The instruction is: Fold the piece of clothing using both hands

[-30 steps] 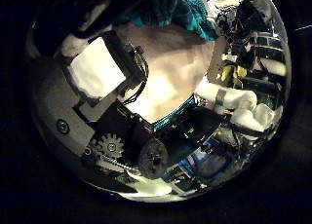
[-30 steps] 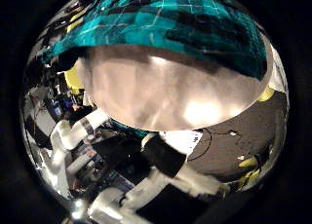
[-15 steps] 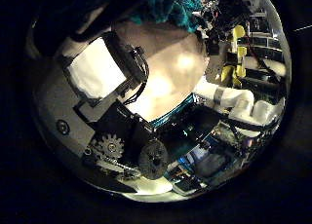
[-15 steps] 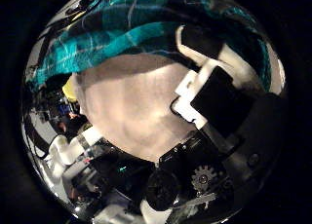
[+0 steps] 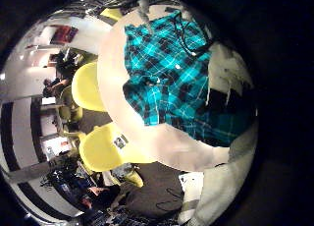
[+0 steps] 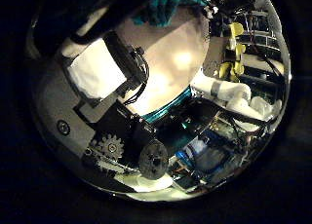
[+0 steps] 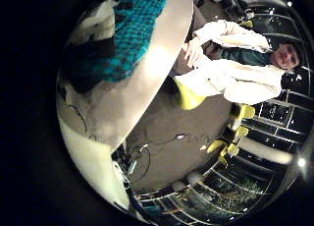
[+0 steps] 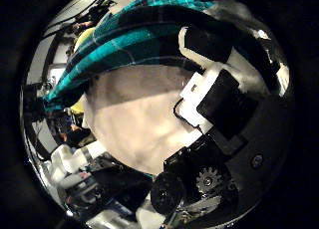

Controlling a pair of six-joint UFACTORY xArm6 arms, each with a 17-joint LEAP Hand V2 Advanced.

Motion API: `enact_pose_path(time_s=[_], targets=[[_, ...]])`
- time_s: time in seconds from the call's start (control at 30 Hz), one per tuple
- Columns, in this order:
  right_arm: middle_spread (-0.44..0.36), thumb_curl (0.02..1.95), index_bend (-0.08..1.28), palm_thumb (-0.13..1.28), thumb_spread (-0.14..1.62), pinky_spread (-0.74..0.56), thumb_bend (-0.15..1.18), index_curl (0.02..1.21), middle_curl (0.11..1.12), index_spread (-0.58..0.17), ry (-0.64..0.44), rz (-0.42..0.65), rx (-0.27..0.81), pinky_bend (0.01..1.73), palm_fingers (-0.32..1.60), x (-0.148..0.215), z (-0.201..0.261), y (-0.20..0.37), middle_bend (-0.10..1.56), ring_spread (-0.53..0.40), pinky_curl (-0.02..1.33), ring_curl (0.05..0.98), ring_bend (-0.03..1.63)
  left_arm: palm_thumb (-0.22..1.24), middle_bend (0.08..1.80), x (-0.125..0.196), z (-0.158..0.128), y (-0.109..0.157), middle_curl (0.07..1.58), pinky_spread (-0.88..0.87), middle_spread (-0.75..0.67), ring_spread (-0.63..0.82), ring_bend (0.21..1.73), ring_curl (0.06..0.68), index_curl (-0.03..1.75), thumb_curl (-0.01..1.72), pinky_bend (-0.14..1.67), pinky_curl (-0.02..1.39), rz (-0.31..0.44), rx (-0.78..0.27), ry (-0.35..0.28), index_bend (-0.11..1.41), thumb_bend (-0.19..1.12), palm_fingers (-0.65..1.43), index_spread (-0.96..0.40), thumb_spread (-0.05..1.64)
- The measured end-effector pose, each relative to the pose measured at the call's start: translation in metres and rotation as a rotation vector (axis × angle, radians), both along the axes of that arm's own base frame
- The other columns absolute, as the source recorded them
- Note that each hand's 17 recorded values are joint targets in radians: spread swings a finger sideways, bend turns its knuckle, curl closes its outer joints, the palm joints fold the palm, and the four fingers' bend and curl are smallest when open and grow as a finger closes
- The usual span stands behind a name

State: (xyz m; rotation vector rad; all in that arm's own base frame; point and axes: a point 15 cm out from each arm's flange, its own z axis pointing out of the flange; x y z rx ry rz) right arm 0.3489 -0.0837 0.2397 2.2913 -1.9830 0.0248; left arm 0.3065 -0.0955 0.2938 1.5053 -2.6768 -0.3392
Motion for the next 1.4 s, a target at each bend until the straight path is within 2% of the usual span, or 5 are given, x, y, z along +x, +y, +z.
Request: enact_pose_path(time_s=[0.3,0.57,1.1,1.27,1.4], targets=[[-0.247,0.63,1.00,0.96,1.25,-0.20,0.01,0.98,0.94,-0.402,-0.081,0.034,0.085,1.40,0.97,-0.024,0.091,0.025,1.22,-0.254,0.74,0.702,1.41,0.78,0.80,-0.028,0.054,0.013,1.06,-0.62,-0.69,-0.49,1.29,0.498,1.43,0.55,1.16,0.65,-0.012,-0.033,0.067,0.17,-0.01,1.06,-0.71,1.12],[-0.237,0.66,1.00,0.97,1.25,-0.19,0.00,1.03,0.95,-0.396,-0.098,0.021,0.092,1.39,0.94,0.012,0.118,0.021,1.24,-0.248,0.79,0.721,1.43,0.78,0.80,0.029,0.096,0.012,1.06,-0.63,-0.69,-0.49,1.29,0.499,1.45,0.55,1.16,0.65,0.034,-0.045,0.010,0.17,-0.01,1.06,-0.69,1.12],[-0.196,0.67,0.87,0.91,1.25,-0.28,-0.02,1.07,0.90,-0.399,0.203,-0.029,0.054,1.20,0.94,0.123,0.000,-0.014,1.19,-0.224,0.75,0.685,1.37,0.71,0.79,0.191,-0.038,-0.022,1.07,-0.63,-0.70,-0.49,1.29,0.505,1.47,0.53,1.14,0.67,0.041,0.068,0.101,0.16,-0.04,0.98,-0.65,1.11],[-0.226,0.60,0.51,0.81,1.28,-0.37,-0.03,0.96,0.82,-0.400,0.322,-0.043,0.011,1.11,0.39,0.147,-0.033,-0.026,0.97,-0.252,0.74,0.676,1.37,0.59,0.63,0.215,-0.070,-0.025,1.01,-0.63,-0.66,-0.51,1.18,0.492,1.38,0.48,1.11,0.69,0.020,0.080,0.060,0.15,-0.04,0.59,-0.62,1.09],[-0.177,0.54,0.32,0.71,1.29,-0.22,-0.04,0.80,0.71,-0.404,0.315,-0.088,0.021,1.00,-0.05,0.150,-0.043,-0.046,0.74,-0.214,0.70,0.618,1.22,0.51,0.35,0.231,-0.074,-0.014,0.93,-0.60,-0.51,-0.46,1.18,0.484,1.25,0.44,1.11,0.69,0.062,0.068,0.014,0.09,-0.05,0.22,-0.54,1.09]])
